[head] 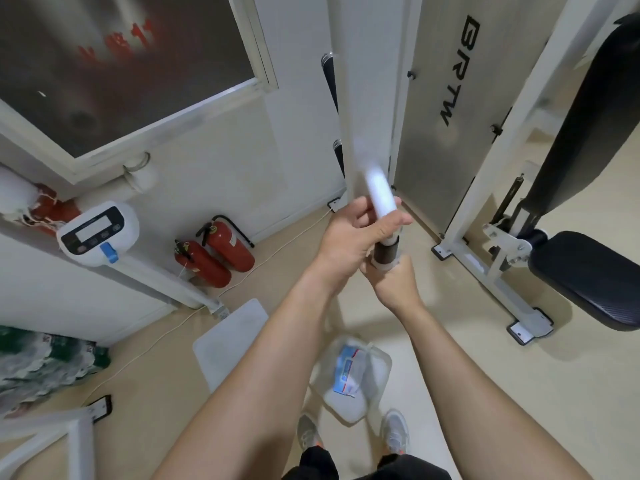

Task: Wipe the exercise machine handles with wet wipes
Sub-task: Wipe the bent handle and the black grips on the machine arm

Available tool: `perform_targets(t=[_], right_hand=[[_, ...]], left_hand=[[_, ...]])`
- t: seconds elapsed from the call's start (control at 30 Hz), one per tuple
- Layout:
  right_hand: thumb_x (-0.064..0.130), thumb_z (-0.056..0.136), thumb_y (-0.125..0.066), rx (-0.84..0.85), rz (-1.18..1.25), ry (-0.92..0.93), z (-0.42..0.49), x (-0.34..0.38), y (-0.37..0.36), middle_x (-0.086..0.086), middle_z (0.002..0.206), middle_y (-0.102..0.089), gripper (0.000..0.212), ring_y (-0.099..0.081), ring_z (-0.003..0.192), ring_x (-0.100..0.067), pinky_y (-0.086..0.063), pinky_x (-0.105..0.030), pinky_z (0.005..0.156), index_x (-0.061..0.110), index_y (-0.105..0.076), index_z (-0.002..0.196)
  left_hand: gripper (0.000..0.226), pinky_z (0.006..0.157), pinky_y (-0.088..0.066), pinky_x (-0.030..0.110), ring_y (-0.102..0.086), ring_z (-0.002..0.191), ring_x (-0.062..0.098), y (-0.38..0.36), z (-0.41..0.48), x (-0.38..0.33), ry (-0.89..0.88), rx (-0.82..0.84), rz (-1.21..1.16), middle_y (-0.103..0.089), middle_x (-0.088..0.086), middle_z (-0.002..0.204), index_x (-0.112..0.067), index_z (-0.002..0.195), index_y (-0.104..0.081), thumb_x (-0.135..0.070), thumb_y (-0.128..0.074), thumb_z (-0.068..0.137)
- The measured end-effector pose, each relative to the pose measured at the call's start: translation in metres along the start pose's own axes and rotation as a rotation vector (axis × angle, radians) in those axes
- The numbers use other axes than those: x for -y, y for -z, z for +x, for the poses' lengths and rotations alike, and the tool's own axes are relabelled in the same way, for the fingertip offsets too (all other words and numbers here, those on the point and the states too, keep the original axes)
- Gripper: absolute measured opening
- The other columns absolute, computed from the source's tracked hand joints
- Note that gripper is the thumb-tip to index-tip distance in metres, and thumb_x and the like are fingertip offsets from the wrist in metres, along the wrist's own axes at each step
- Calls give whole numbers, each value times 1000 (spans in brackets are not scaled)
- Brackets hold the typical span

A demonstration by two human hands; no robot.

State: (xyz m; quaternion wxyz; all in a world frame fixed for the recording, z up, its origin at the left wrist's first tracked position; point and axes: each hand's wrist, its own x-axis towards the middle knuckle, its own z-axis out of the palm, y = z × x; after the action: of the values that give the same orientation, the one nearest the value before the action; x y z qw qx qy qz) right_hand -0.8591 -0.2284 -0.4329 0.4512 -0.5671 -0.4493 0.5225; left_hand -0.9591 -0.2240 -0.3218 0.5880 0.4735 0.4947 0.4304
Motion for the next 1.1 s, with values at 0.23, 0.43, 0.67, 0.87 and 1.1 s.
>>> perform_targets(t=[0.23,0.43,0.67,0.87,1.1], right_hand=[[16,77,-71,279,-168,-45,16,-1,15,-12,61,-44,38,-38,58,-20,-32,-35,58,-7,-42,67],[5,67,-57,257,-47,119,9,62,23,-11,56,-44,12,-40,50,-21,-31,-32,42,1,-46,65],[19,76,-65,-64,-38,-33,13,-26,9,-6,57,-32,37,-27,58,-17,-25,-33,55,12,-32,60],[4,83,-70,443,-376,-89,29,19,43,-2,52,-45,30,-40,49,-16,-32,-23,46,-5,-46,67],[5,74,-63,-191,-5,191,6,51,15,3,54,-43,24,-37,53,-14,-31,-26,46,9,-44,60]], left_hand=[[34,80,-53,21,-67,85,10,10,10,0,-25,-3,106,-76,9,96,3,103,-64,-17,-83,82],[47,88,-57,28,-71,107,14,8,13,-2,-39,43,158,-76,-7,110,-12,113,-74,-31,-83,71],[48,112,-46,45,-67,114,16,6,24,-7,-57,86,228,-77,-10,111,-23,105,-78,-47,-84,64],[48,112,-45,48,-68,114,11,10,26,-12,-46,110,269,-77,-12,113,-27,102,-78,-51,-84,62],[49,91,-55,31,-72,100,10,-4,29,-6,-35,107,213,-78,-10,102,-20,106,-77,-42,-87,63]])
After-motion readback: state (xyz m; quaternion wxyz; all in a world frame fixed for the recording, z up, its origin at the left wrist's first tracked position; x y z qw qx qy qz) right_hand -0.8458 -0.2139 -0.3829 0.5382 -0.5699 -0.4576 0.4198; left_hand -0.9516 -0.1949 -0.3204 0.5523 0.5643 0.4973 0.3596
